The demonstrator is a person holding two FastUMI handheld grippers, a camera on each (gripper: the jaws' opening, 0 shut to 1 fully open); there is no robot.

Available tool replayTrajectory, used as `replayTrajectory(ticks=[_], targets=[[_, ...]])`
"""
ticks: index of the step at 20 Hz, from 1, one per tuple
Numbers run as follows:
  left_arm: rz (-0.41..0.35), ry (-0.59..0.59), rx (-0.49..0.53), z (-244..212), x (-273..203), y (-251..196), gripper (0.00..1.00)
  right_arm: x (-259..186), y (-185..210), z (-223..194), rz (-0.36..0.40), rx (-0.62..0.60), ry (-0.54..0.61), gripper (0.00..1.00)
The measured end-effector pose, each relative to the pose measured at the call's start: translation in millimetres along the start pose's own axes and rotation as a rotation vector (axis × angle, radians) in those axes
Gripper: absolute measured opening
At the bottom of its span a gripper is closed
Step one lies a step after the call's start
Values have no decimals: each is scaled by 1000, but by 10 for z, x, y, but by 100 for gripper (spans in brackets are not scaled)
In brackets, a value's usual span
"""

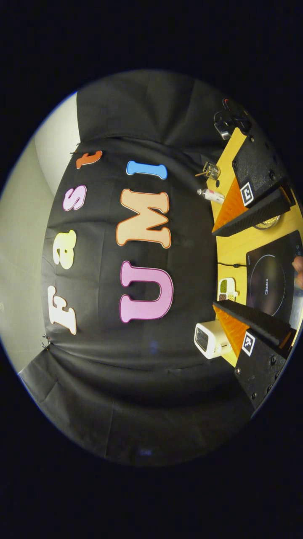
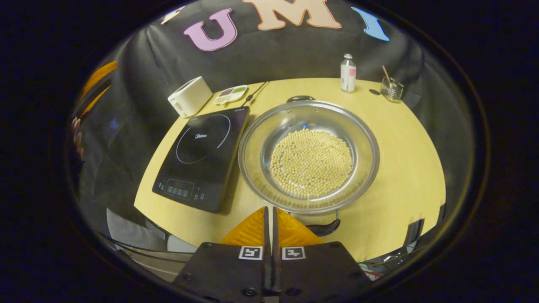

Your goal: First push the handle of the pot to place it horizontally, then grasp the pot with both hands and set it on the induction cooktop.

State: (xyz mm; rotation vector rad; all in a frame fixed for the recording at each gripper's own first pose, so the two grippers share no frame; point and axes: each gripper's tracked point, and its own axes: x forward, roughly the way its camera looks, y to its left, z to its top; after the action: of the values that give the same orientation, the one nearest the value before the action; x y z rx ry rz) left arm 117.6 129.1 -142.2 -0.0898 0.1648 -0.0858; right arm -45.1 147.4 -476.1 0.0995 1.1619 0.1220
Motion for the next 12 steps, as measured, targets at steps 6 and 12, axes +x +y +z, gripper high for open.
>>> replayTrajectory(ticks=[6, 12], targets=[[30, -13, 4, 52, -110, 133, 92, 208, -65, -252, -25, -38, 78, 3], [40, -13, 11, 55, -182, 161, 92, 212, -237, -327, -51, -28, 98, 3]])
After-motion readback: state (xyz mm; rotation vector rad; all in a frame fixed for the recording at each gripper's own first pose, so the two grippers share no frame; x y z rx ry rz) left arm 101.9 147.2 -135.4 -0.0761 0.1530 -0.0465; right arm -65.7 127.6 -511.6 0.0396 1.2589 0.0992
